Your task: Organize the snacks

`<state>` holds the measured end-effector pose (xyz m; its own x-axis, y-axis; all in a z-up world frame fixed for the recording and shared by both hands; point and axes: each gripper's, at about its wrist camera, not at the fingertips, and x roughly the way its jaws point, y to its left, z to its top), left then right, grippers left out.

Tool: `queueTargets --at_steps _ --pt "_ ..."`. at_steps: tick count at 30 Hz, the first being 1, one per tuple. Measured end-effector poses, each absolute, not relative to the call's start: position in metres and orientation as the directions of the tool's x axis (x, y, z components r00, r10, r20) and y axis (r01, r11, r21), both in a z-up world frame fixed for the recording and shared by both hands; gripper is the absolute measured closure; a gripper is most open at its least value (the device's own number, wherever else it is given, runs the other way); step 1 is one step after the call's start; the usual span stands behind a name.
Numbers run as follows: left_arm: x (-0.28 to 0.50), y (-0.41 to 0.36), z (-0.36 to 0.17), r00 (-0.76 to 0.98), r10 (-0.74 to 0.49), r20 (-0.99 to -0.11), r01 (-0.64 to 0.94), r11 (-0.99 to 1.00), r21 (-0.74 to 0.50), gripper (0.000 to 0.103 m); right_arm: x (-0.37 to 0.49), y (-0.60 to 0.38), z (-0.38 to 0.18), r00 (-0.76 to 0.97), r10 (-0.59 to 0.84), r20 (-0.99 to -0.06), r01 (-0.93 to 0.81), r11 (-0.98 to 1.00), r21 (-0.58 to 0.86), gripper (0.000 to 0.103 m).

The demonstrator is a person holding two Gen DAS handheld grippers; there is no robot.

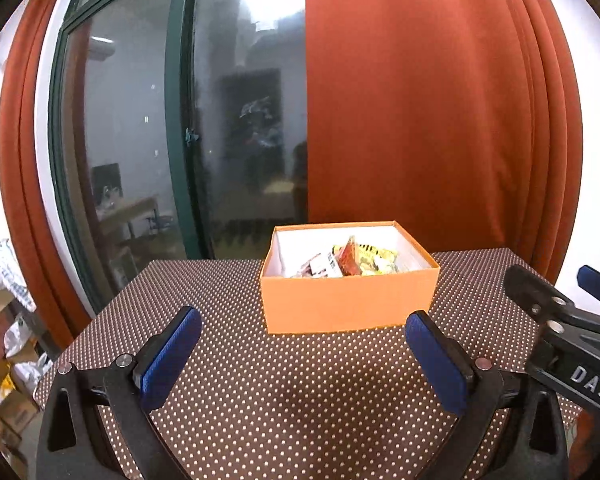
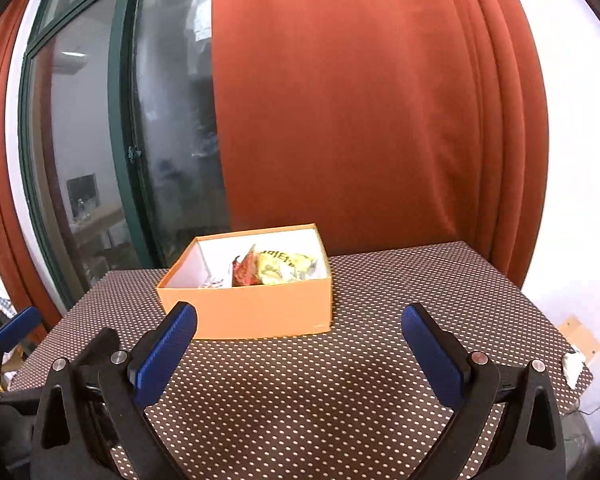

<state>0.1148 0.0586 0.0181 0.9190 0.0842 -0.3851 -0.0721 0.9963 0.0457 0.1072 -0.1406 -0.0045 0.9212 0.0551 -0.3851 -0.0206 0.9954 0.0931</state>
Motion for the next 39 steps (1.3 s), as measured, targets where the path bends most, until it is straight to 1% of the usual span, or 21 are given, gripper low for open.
queueTargets --at_steps 5,12,39 --pt "0.111 0.061 0.012 0.917 0.081 -0.390 -0.080 0.997 0.019 0.000 0.100 -0.143 -0.008 0.923 0.078 -0.378 -0.046 0.995 0.094 0.000" --pt "0.106 0.067 0.012 0.923 0.097 -0.372 -0.103 0.995 0.004 0.000 0.094 -0.143 -0.003 0.934 0.086 -0.346 -0.063 0.995 0.078 0.000" --pt "0.093 0.074 0.011 0.929 0.101 -0.356 -0.115 0.993 -0.021 0.000 0.087 -0.143 -0.003 0.928 0.109 -0.356 -0.086 0.993 0.081 0.000"
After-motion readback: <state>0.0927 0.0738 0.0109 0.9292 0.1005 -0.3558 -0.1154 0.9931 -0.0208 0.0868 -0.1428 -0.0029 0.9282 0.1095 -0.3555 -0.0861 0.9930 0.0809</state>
